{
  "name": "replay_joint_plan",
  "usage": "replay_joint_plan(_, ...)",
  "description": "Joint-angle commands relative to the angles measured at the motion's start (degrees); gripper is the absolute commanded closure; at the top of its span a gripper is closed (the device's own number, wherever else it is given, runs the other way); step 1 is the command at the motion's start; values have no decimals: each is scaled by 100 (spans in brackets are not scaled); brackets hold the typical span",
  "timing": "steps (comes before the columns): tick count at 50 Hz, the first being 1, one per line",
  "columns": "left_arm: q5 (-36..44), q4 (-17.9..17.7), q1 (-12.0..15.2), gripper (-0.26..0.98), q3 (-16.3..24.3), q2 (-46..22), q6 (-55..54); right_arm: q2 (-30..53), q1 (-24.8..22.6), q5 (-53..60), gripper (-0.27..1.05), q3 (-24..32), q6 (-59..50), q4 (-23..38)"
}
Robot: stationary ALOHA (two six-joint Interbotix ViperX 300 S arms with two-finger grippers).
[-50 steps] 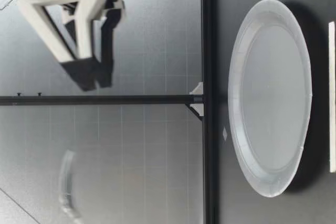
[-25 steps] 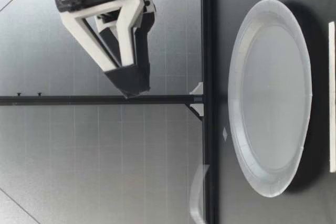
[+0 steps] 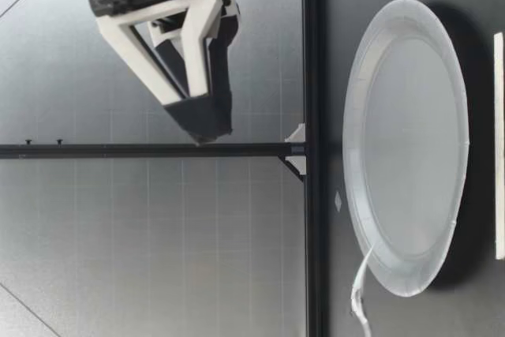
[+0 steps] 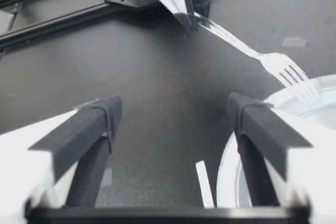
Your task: Pick up the fork and place it on the plate.
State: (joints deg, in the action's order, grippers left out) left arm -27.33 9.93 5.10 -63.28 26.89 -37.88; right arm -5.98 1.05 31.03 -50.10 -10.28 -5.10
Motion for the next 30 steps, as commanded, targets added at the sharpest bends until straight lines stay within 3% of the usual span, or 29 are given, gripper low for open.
replay_joint_plan(1,211,-35,18,68,-18,-97,0,-44,-44,26,0,53,-9,9)
replay_joint_plan(23,510,-97,9,68,-176,-633,0,-9,-44,18,0,53,-132,9)
replay_joint_plan(30,554,-325,9,67,-132,-976,0,26,-44,26,0,62,-185,9)
